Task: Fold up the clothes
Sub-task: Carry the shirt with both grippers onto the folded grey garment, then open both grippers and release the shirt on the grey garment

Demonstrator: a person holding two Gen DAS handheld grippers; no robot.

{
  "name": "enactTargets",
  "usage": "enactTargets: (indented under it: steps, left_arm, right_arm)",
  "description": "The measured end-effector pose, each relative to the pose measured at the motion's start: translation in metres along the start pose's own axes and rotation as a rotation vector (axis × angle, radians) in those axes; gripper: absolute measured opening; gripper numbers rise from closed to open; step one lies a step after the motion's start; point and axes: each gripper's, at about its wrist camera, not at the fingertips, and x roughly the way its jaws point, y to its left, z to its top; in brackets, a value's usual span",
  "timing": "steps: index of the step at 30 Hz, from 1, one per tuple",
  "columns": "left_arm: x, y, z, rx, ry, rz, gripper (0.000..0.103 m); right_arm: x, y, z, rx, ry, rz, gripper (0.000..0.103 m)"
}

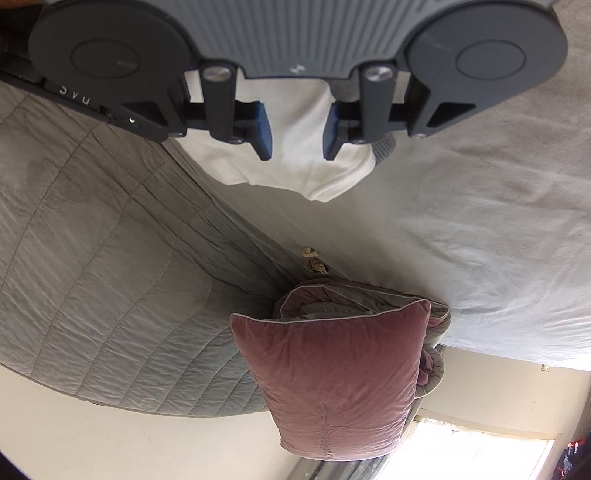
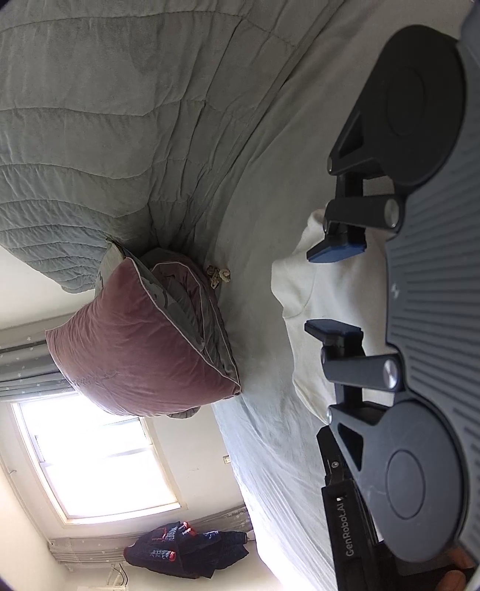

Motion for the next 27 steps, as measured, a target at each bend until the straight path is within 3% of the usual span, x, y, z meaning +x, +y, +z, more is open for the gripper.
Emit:
enactTargets:
  steps: [3, 7, 12, 18, 27]
  left_arm:
    - [-0.007, -0.009, -0.013, 0.019, 0.013, 0.035, 0.033]
    - [-0.034, -0.010, -0.008, -0.056, 0.046, 0.016, 0.039]
    - [-0.076, -0.015, 0.000, -0.089, 0.102, 0.083, 0.046]
    - [-0.125, -0.024, 0.006, -0.041, 0.153, 0.136, 0.054]
    - [-0.191, -0.033, 0.010, 0.063, 0.213, 0.177, 0.082]
  right_arm:
    - [0.000, -0.005, -0.004, 0.076, 0.034, 0.004, 0.039]
    - [-0.016, 0.001, 0.001, 0.087, 0.050, -0.002, 0.040]
    - [-0.051, 0.013, 0.005, 0.117, 0.041, 0.004, 0.048]
    - [-0.096, 0.035, 0.009, 0.094, 0.041, -0.025, 0.052]
    - [-0.160, 0.074, 0.012, 0.055, 0.057, -0.070, 0.067]
